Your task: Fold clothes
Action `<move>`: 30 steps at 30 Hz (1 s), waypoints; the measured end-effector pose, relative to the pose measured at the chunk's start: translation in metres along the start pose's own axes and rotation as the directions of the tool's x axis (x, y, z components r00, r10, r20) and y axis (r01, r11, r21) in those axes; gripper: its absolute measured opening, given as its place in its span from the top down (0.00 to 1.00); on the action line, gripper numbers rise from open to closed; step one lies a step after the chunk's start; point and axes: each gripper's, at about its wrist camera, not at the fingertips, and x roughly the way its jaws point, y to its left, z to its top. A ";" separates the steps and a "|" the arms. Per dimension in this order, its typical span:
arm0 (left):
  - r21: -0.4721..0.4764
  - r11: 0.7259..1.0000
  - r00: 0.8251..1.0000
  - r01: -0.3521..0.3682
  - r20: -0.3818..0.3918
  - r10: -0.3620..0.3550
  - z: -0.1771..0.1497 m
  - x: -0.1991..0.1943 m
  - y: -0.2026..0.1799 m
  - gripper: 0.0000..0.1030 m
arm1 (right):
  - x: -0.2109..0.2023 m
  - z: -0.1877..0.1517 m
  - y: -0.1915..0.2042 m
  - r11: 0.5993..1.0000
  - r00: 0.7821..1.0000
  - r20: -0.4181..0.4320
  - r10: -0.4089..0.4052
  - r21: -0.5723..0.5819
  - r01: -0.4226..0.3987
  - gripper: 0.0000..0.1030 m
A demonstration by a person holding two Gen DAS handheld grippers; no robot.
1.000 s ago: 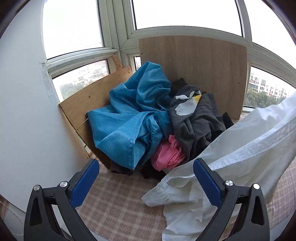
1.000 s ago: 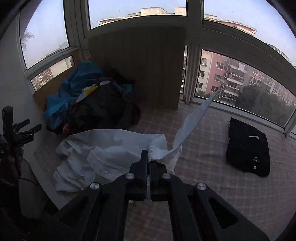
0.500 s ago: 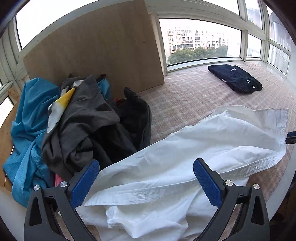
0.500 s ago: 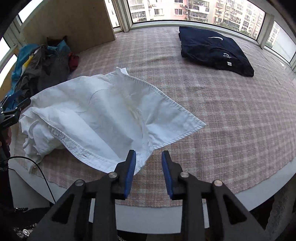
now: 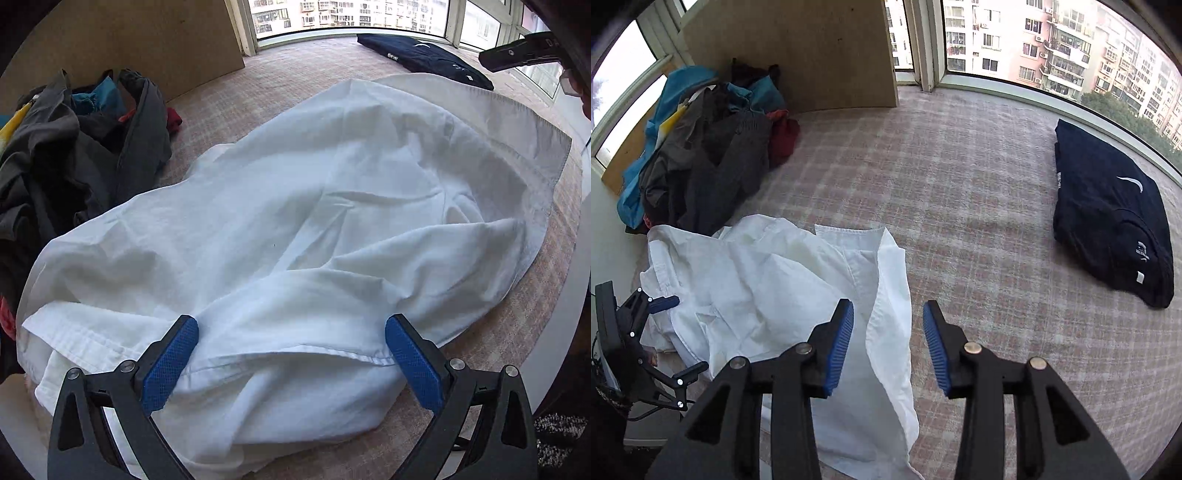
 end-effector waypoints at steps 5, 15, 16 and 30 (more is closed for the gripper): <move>-0.029 0.998 0.995 -0.059 0.077 0.061 0.015 -0.047 0.023 0.01 | 0.051 0.014 0.005 0.992 0.991 -0.099 -0.090 -0.092 0.081 0.62; 0.187 0.981 0.995 -0.048 0.094 0.031 0.105 -0.019 0.069 0.01 | 0.028 -0.008 -0.045 0.989 0.992 -0.031 0.124 0.086 -0.121 0.97; 0.219 0.975 0.996 -0.034 0.087 0.015 0.112 -0.013 0.068 0.01 | 0.019 -0.009 -0.047 0.986 0.990 -0.008 0.138 0.101 -0.136 0.97; 0.413 0.904 0.989 0.110 0.046 -0.141 0.118 -0.017 0.020 0.01 | -0.131 -0.125 -0.101 0.913 0.963 0.256 0.084 0.367 -0.178 0.99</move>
